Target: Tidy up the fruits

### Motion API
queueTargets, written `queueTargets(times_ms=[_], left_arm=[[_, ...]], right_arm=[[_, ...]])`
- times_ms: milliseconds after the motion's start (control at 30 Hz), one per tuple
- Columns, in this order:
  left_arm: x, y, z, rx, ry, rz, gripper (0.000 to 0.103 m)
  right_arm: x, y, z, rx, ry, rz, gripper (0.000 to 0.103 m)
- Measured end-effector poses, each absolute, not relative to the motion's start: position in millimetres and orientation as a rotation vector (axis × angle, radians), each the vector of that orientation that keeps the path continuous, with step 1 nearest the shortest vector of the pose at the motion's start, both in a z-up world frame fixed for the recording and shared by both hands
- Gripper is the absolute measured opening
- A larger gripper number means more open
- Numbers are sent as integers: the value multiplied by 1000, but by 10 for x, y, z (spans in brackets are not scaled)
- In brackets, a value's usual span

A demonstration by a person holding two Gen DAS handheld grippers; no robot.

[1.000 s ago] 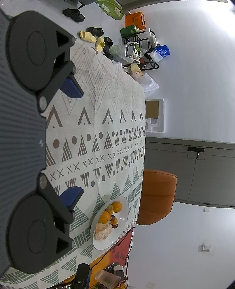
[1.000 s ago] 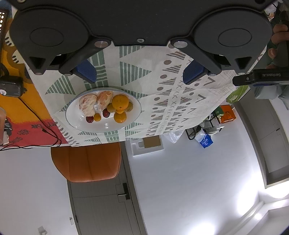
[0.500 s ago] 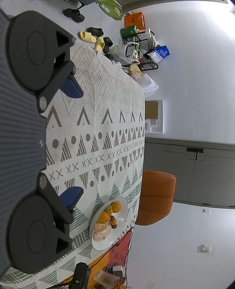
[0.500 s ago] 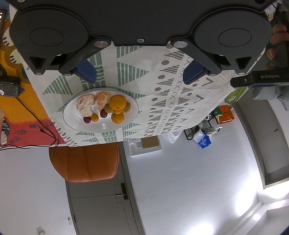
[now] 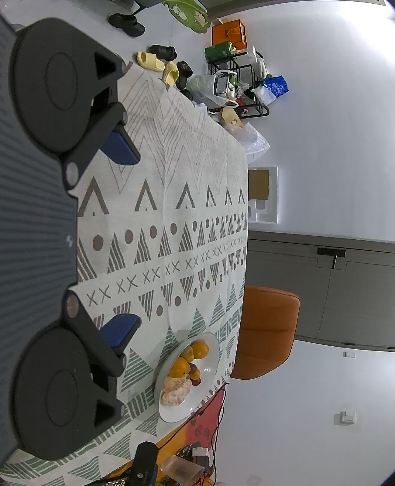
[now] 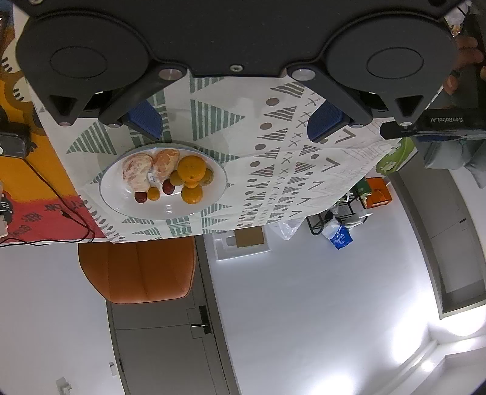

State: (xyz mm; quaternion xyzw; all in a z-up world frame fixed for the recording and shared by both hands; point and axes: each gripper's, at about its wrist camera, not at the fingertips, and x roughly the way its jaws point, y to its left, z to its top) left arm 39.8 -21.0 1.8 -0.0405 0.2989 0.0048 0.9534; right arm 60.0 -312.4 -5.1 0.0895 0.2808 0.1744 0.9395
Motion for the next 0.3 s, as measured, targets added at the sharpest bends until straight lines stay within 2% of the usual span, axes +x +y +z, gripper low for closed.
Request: queueTargets(times_ms=[300], left_arm=[[401, -198, 11, -77, 605, 9, 103]], right_arm=[[617, -3058, -76, 165, 579, 366, 103]])
